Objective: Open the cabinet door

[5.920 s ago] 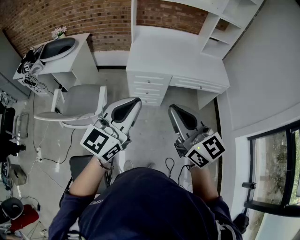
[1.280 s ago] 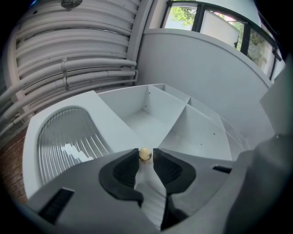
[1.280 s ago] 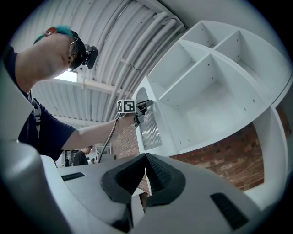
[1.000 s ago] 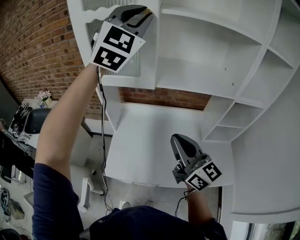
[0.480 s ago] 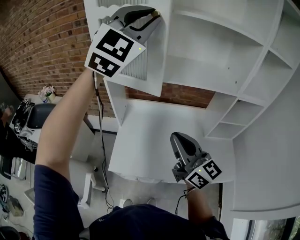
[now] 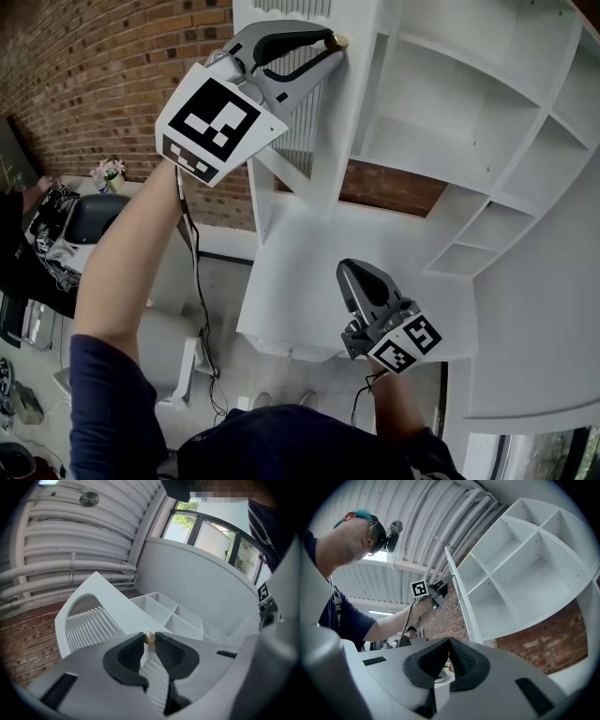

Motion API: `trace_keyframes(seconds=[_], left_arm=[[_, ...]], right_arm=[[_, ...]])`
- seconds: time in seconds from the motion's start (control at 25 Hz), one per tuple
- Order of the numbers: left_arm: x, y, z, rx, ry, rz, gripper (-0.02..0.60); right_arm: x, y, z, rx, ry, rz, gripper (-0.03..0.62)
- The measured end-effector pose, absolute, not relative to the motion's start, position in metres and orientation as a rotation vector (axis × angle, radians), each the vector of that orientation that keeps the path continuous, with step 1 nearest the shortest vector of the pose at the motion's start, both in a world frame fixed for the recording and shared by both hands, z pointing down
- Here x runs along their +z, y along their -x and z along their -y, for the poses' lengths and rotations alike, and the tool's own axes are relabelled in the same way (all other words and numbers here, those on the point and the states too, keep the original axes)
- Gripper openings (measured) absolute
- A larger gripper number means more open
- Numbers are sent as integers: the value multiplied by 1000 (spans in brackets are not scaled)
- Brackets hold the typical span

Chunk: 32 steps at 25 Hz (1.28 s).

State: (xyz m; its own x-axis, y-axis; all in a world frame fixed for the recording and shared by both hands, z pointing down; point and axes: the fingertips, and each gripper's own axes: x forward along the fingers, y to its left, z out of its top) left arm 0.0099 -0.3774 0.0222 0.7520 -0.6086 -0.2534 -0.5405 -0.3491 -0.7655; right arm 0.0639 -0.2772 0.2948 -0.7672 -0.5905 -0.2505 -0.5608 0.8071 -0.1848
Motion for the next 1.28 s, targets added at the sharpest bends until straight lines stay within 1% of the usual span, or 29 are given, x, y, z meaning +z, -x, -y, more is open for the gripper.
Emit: trace_keyframes(seconds=[0.16, 0.36, 0.56, 0.72, 1.04, 1.28], left_arm=[[23, 4, 361, -53, 2042, -853, 80], [23, 44, 339, 8, 2040, -860, 80], [24, 85, 330, -40, 2016, -913, 80], [22, 106, 323, -25, 1998, -925, 80], [23, 139, 321, -20, 1976, -1001, 77], [25, 179, 326, -5, 1992, -1073, 77]], right_arm=[[293, -56, 272, -137, 868, -2708, 25], [289, -31, 259, -113, 855, -2729, 25], [286, -8, 248, -105, 841, -2748, 25], [284, 10, 240, -99, 820, -2765, 25], [284, 26, 236, -94, 813, -2785, 25], [284, 38, 234, -90, 801, -2802, 25]])
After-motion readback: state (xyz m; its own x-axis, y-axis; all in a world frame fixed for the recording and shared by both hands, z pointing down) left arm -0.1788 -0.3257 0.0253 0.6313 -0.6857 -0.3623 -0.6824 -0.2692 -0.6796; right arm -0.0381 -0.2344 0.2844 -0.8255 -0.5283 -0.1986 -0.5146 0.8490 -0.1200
